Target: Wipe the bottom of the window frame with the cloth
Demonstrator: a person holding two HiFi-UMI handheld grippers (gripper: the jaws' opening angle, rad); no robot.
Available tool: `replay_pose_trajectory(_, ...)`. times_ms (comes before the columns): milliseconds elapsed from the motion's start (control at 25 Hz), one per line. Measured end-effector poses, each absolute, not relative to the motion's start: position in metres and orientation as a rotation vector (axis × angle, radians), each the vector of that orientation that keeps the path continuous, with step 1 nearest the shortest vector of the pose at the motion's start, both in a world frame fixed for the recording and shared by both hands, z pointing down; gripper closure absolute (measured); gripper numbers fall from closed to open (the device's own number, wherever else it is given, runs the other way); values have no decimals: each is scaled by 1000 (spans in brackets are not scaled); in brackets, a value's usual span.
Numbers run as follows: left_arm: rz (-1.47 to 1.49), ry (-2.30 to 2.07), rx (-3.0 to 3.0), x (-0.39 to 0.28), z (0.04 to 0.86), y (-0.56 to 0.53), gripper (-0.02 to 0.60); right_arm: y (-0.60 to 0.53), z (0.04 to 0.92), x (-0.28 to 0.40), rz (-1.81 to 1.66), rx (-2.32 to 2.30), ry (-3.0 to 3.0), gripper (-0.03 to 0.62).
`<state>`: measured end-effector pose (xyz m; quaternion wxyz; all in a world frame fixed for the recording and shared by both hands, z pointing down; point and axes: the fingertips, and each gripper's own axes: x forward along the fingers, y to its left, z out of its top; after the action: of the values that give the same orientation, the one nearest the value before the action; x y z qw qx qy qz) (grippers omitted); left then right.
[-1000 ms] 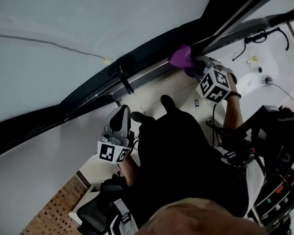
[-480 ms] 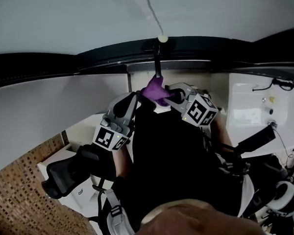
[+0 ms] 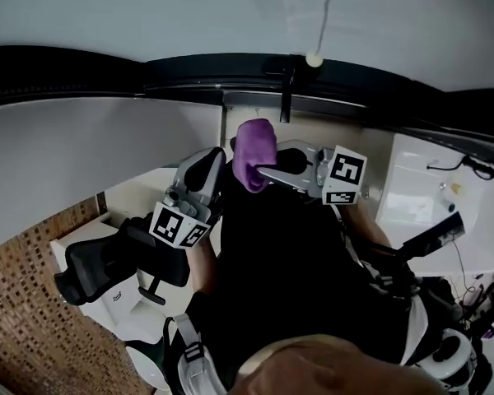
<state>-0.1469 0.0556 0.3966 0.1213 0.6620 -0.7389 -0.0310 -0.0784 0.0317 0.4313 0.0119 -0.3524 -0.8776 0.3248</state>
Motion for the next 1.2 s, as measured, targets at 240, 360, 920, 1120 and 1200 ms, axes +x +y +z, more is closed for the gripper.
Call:
replay_pose_trajectory(240,-121,-2147,1937,-135,393,59,580,22,421,-71,1017,-1091,-2825,530)
replay_pose_trajectory(360,-111,-2152,1931,-131,391,65,578,23,420,-71,1035,-1080,-2849,530)
replay_pose_trajectory(920,-202,-2105,2064,-135,379,70,580,34,421,-73,920,-898,-2945,531)
replay_pose_trajectory(1120,-313,-2117,2068,-151,384,112,579,65,426,-91,848,-877,-2895,531)
replay_pose_trajectory(1200,-338,-2105,2115,-156,384,132,580,86,428,-102,820,-871,-2873,531)
